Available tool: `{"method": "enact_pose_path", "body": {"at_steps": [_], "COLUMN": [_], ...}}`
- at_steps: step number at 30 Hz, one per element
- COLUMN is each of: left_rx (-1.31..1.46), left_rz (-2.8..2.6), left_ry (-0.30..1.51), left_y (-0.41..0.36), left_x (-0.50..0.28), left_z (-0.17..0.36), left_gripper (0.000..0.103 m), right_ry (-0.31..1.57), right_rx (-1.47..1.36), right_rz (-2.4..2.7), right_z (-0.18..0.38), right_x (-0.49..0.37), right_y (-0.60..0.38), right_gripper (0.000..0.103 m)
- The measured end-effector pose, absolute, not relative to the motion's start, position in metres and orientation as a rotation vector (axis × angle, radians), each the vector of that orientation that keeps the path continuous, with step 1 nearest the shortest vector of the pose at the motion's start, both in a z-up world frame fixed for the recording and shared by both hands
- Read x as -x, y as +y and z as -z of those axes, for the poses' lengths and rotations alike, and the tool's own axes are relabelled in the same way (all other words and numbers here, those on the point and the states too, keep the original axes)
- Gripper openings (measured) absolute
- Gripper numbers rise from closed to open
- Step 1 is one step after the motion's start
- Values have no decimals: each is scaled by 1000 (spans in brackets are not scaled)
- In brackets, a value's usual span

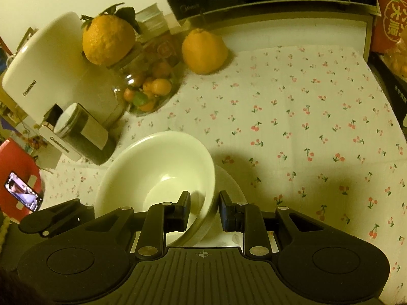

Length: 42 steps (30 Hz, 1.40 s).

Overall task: Organize plates and bowls
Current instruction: 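Lift the bowl stack with the right gripper and carry it over the plate stack, then lower the bowl stack onto the white plate and open the right gripper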

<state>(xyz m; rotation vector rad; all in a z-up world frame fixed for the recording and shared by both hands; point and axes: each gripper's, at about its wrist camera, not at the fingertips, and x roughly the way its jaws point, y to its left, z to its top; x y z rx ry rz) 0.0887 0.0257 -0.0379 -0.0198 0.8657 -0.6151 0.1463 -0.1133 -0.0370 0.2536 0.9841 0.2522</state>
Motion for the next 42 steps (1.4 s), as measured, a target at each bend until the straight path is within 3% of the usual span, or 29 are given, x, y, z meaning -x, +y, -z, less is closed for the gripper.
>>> {"method": "enact_pose_path", "body": {"at_steps": [31,39,42], "left_rx": [-153,-193,-198], "left_rz": [645,634,627], "left_ry": [905,906,908], "left_y": [26,24,26], "left_x": [-69,-68,-68], "left_z": [51,49,48], "left_gripper": [86,98,99], "right_ry": [1038,1046,1045], "right_rx": [-131,-124,-138], "right_rz": [-299,-296,-283], "right_z": [39,39,38], "right_x": [-132,-132,-134], "right_y": [-98,-97,-100], "right_gripper": [24,26,35]}}
